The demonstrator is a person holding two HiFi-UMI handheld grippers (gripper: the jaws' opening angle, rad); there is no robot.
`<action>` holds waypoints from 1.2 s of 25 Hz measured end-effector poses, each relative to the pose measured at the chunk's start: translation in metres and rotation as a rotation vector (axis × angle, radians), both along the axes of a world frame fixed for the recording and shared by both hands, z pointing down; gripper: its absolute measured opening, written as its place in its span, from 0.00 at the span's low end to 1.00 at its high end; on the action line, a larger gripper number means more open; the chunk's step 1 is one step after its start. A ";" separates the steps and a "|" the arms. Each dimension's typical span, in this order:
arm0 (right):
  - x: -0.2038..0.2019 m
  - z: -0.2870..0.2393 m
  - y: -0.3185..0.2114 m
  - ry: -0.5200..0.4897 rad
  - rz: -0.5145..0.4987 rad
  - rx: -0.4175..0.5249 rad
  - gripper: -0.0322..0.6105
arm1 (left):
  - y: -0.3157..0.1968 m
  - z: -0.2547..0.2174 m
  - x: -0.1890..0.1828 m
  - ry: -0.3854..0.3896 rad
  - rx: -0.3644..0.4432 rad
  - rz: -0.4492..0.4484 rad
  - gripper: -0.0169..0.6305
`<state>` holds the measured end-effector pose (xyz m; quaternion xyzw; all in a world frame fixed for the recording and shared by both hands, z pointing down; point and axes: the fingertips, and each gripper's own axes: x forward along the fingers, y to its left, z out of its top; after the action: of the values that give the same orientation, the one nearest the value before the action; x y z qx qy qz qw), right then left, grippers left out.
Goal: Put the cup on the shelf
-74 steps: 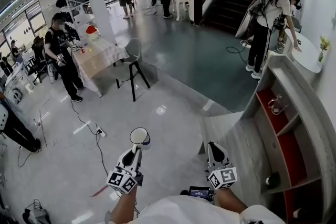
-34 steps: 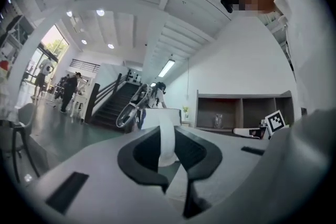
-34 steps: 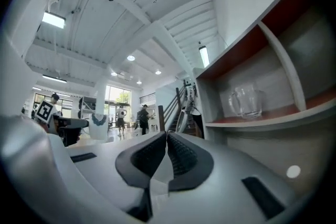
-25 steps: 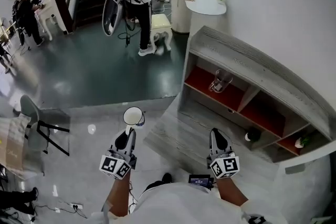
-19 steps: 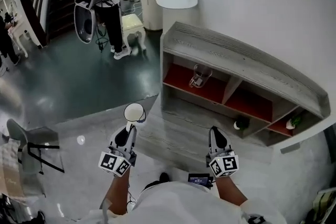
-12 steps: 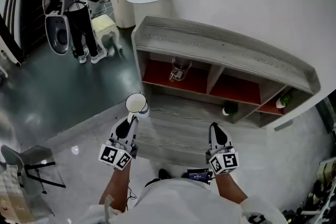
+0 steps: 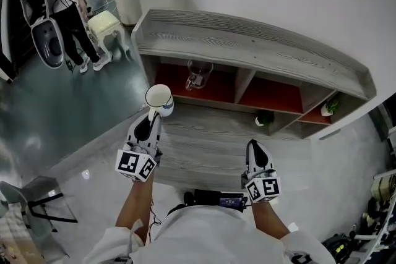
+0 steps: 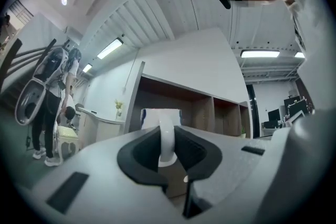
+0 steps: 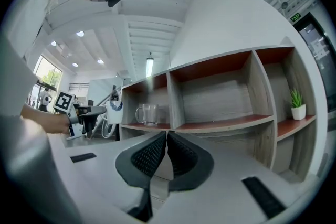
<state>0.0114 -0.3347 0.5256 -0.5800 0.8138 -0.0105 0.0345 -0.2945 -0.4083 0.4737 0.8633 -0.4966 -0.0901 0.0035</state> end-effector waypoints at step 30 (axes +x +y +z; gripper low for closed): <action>0.009 0.032 -0.084 0.007 -0.071 -0.089 0.11 | -0.098 0.007 0.025 -0.103 -0.032 -0.051 0.12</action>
<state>0.0207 -0.4185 0.5574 -0.5520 0.8326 -0.0460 0.0054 -0.2699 -0.5062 0.4810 0.8537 -0.5193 -0.0376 -0.0106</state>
